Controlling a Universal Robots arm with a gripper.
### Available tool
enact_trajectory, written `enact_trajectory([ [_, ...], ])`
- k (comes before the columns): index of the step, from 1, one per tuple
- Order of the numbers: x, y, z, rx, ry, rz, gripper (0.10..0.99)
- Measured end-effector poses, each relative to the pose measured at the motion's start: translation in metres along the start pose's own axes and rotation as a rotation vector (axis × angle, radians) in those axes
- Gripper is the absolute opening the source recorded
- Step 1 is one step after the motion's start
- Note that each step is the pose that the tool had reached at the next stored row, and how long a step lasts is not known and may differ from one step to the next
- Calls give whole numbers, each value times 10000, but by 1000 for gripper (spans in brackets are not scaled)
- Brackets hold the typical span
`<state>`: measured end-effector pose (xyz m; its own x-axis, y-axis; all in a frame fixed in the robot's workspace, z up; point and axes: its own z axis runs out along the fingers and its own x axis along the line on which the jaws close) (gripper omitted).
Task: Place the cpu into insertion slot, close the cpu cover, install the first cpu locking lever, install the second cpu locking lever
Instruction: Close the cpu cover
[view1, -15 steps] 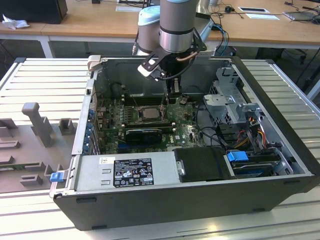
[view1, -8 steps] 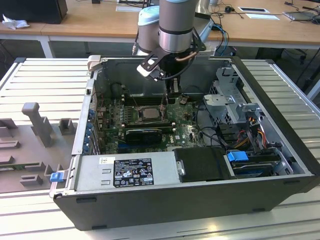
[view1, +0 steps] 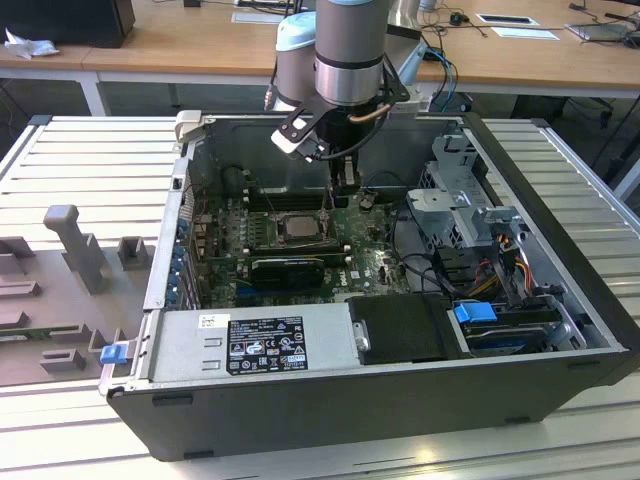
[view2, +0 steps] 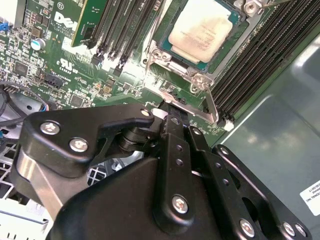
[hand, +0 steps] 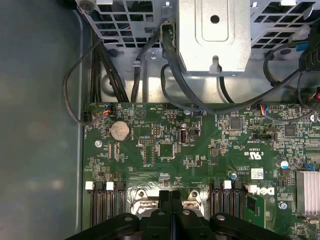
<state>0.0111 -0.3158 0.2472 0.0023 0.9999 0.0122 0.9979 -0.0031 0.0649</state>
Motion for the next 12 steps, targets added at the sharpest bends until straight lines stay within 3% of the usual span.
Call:
enact_trajectory([
  [12, 0, -81, -5, 0, 0, 0, 106],
])
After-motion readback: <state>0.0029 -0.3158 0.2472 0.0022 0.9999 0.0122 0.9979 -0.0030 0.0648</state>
